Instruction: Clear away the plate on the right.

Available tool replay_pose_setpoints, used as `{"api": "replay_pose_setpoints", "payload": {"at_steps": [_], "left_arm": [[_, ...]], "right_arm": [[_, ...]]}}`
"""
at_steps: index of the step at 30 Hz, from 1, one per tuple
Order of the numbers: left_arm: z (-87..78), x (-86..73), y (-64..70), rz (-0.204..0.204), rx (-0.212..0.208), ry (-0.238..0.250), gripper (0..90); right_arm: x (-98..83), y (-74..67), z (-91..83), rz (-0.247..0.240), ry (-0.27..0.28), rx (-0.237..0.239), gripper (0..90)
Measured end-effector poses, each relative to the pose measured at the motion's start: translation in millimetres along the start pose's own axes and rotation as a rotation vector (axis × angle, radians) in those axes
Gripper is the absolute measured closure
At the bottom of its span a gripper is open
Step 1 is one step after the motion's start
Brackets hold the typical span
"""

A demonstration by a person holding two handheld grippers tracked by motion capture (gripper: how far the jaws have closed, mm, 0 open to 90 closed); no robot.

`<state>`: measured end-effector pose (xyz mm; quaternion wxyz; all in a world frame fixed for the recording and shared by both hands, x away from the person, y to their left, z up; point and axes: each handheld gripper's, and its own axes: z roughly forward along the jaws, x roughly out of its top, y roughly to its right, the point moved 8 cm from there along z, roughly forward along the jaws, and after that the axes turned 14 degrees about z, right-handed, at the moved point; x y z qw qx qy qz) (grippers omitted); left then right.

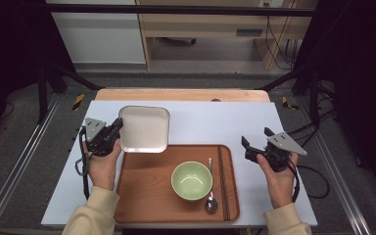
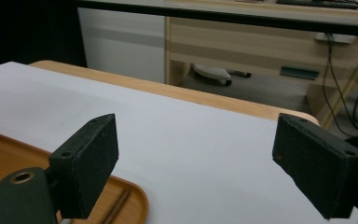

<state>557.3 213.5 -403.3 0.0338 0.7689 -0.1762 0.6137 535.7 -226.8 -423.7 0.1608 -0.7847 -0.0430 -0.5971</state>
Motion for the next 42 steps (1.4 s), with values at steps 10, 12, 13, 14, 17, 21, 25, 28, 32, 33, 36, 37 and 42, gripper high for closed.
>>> {"api": "replay_pose_setpoints", "payload": {"at_steps": [10, 12, 13, 14, 17, 21, 25, 28, 32, 33, 36, 37, 42], "left_arm": [[-23.5, -24.8, -4.2, -0.015, -0.012, -0.049, 89.1], [-29.2, -30.1, -3.8, -0.018, -0.014, -0.06, 89.1], [-31.9, -32.6, -3.3, -0.023, -0.018, -0.064, 89.1], [-34.7, -35.3, -2.3, -0.025, -0.023, -0.07, 89.1], [-42.3, -42.4, 0.3, -0.028, -0.019, -0.086, 89.1], [-48.0, -52.5, 3.2, -0.059, -0.032, -0.11, 89.1], [-51.1, -57.6, 8.2, -0.064, -0.044, -0.12, 89.0], [-53.5, -62.8, 11.9, -0.077, -0.055, -0.129, 89.1], [-56.2, -70.9, 16.3, -0.085, -0.064, -0.138, 89.0], [-56.6, -72.8, 17.0, -0.086, -0.066, -0.14, 89.0], [-58.4, -76.8, 19.5, -0.091, -0.073, -0.146, 89.0], [-59.3, -77.9, 19.9, -0.091, -0.075, -0.147, 89.0], [-61.3, -84.4, 19.5, -0.102, -0.078, -0.156, 89.0]], "right_arm": [[-7.8, 49.9, -29.1, 0.008, 0.063, -0.138, 13.8], [-7.8, 57.0, -34.3, -0.026, 0.099, -0.17, 14.1], [-8.6, 60.1, -36.5, -0.044, 0.114, -0.187, 14.3], [-9.7, 62.6, -38.2, -0.054, 0.125, -0.201, 14.4], [-11.8, 66.4, -41.3, -0.057, 0.141, -0.208, 13.9], [-13.8, 68.2, -42.9, -0.066, 0.14, -0.198, 13.7], [-16.2, 69.0, -42.9, -0.063, 0.133, -0.194, 13.6], [-16.6, 71.1, -43.3, -0.053, 0.132, -0.197, 13.6], [-18.2, 73.3, -42.3, -0.043, 0.122, -0.204, 13.6], [-18.4, 73.3, -42.1, -0.048, 0.12, -0.204, 13.6], [-18.4, 72.3, -41.9, -0.051, 0.117, -0.208, 13.6], [-18.3, 71.8, -41.8, -0.051, 0.116, -0.207, 13.6], [-18.9, 69.9, -40.5, -0.06, 0.111, -0.207, 13.5]]}}
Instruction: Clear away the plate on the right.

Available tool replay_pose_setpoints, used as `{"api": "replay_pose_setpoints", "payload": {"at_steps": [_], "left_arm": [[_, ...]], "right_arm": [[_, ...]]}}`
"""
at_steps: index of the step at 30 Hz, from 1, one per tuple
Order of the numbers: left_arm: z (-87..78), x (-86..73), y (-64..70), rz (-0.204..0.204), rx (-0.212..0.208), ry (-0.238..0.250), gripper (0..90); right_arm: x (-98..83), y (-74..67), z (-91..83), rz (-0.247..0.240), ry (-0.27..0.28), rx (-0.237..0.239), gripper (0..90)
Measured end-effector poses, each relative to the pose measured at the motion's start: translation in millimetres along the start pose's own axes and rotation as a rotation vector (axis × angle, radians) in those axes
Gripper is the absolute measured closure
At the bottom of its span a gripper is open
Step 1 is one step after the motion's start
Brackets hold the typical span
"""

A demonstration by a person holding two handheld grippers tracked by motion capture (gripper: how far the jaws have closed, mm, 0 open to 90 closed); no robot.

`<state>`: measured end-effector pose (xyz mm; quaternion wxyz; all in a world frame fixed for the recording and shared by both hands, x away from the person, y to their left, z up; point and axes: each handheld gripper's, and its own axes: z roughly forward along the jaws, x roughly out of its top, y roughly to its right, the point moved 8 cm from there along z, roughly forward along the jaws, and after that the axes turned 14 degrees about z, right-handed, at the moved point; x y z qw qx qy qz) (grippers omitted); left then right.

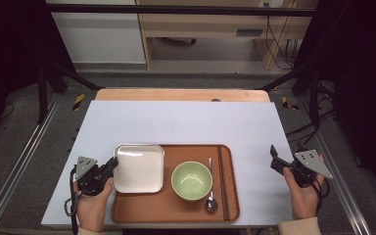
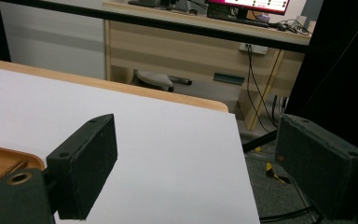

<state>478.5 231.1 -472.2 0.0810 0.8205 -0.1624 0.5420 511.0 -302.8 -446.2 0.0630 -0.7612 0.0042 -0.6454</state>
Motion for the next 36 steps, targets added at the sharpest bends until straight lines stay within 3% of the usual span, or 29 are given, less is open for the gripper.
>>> {"api": "replay_pose_setpoints", "payload": {"at_steps": [27, 30, 36], "left_arm": [[3.4, -10.3, 17.6, -0.045, -0.06, -0.033, 88.8], [5.7, -12.0, 16.9, -0.047, -0.073, -0.055, 88.7], [19.9, -17.8, 17.8, -0.061, -0.145, -0.15, 88.2]], "right_arm": [[-1.3, -0.2, 1.2, 0.006, -0.016, 0.006, 12.9], [-1.5, -0.1, 1.5, 0.006, -0.018, 0.007, 12.9], [-2.7, -0.2, 2.3, 0.006, -0.027, 0.008, 12.7]]}}
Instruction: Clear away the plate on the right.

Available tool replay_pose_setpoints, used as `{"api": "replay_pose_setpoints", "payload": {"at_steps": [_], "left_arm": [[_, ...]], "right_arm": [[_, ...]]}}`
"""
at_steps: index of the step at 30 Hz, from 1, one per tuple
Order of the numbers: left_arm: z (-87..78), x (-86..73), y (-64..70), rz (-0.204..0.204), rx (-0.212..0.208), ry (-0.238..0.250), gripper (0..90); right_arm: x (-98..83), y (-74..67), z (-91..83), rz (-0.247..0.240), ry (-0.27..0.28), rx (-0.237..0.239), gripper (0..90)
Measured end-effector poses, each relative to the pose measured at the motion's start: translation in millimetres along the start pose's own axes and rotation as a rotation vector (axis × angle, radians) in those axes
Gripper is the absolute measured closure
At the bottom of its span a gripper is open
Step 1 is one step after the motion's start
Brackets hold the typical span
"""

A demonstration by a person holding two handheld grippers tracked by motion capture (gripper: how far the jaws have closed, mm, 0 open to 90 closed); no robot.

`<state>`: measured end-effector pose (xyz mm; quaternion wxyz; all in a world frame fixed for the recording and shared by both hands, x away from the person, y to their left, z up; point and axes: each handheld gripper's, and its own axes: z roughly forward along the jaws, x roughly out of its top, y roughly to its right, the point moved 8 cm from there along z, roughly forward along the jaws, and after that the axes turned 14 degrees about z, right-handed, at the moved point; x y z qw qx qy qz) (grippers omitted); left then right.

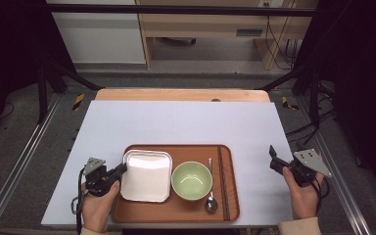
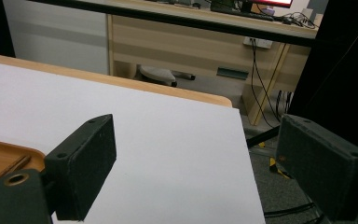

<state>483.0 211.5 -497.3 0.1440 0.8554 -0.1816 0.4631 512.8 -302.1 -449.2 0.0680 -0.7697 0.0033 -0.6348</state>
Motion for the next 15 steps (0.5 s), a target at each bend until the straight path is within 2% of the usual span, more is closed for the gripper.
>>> {"api": "replay_pose_setpoints", "payload": {"at_steps": [6, 10, 15], "left_arm": [[11.0, -2.1, -1.5, 0.025, -0.02, -0.068, 87.6], [16.2, -3.9, -3.2, 0.029, -0.026, -0.09, 87.1], [20.8, -5.8, -3.7, 0.051, -0.024, -0.109, 86.6]], "right_arm": [[-0.9, 0.0, 1.1, 0.005, -0.008, 0.005, 12.5], [-2.1, -1.1, 1.9, 0.005, -0.018, 0.007, 12.5], [-3.4, -1.7, 2.8, 0.0, -0.03, 0.009, 12.4]]}}
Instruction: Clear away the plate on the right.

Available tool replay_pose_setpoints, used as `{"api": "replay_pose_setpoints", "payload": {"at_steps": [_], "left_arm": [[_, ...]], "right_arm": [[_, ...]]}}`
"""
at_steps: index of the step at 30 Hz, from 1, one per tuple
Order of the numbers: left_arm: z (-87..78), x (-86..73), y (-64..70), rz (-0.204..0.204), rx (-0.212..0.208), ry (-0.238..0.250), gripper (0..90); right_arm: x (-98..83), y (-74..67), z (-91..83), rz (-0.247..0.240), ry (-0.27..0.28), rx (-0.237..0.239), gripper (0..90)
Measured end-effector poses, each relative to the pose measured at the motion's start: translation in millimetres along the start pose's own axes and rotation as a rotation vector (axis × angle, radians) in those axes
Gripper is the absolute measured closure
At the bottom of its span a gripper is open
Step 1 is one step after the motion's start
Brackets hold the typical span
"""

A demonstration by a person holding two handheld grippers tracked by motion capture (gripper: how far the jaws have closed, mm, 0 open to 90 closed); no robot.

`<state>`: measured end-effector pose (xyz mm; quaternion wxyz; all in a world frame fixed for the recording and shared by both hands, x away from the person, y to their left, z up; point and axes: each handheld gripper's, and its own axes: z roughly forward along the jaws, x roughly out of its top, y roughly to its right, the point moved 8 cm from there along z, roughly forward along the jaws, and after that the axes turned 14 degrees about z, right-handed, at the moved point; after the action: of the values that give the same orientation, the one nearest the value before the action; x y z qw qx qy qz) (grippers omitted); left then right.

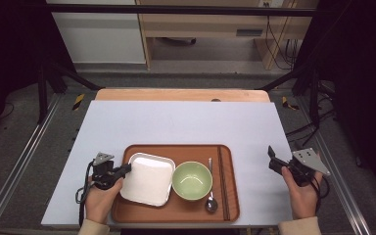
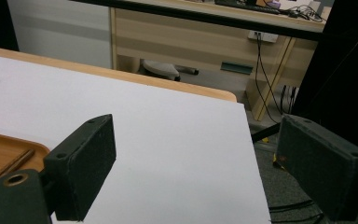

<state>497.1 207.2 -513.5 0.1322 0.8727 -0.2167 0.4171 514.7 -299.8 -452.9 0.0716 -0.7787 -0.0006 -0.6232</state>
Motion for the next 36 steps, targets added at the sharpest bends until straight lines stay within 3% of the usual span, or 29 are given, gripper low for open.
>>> {"api": "replay_pose_setpoints", "payload": {"at_steps": [11, 16, 24, 29, 32, 36], "left_arm": [[6.4, -4.6, 0.6, 0.032, -0.01, -0.035, 84.3], [5.0, -0.7, 1.3, 0.056, 0.002, -0.004, 77.8], [1.8, 16.9, 2.2, 0.177, 0.036, 0.086, 64.4], [5.3, 29.9, 6.6, 0.207, 0.021, 0.166, 57.0], [5.3, 34.7, 10.0, 0.251, 0.02, 0.188, 48.7], [-2.5, 39.8, 9.6, 0.275, 0.022, 0.23, 40.6]], "right_arm": [[-1.0, -0.8, 0.9, 0.004, -0.011, 0.004, 12.5], [-0.7, -1.1, 1.3, 0.005, -0.009, 0.008, 12.4], [-1.2, -2.7, 2.9, 0.001, -0.016, 0.016, 12.0], [-2.6, -3.6, 3.6, 0.007, -0.028, 0.017, 11.7], [-3.3, -3.9, 4.2, 0.016, -0.036, 0.016, 11.6], [-3.7, -5.0, 6.2, 0.007, -0.038, 0.018, 11.4]]}}
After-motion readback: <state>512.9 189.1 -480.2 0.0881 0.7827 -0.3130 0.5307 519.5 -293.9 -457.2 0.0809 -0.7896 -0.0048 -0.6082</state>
